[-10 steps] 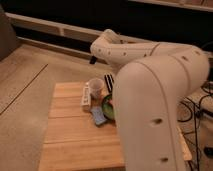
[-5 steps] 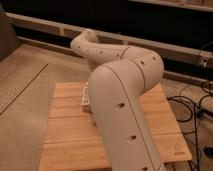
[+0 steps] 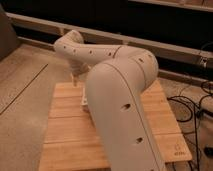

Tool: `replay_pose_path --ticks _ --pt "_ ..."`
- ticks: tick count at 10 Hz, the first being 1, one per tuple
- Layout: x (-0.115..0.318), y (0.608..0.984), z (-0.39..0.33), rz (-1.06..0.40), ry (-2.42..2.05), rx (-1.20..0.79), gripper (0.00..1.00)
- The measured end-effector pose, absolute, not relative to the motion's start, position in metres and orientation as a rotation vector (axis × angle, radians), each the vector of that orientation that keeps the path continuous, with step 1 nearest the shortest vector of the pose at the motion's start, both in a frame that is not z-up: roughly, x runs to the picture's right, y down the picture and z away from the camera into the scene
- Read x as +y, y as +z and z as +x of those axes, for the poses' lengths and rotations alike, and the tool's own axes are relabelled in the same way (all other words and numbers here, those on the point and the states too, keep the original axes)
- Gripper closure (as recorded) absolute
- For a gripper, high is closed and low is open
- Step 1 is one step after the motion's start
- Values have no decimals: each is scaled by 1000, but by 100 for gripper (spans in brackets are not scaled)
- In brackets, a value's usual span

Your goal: Move the arm in a circular motion

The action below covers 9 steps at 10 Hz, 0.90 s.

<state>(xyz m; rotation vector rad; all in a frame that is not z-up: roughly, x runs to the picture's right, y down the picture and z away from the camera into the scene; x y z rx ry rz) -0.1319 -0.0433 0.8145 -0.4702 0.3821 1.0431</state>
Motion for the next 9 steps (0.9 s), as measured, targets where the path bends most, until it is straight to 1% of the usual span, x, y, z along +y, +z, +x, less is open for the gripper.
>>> replay_pose_path --ticks 2,4,7,9 --pt "-18 793 -136 -503 1059 373 35" --pt "-1 778 -117 -492 1098 405 35" --pt "5 749 -58 -398 1210 483 35" --pt "-5 726 4 -292 1339 551 35"
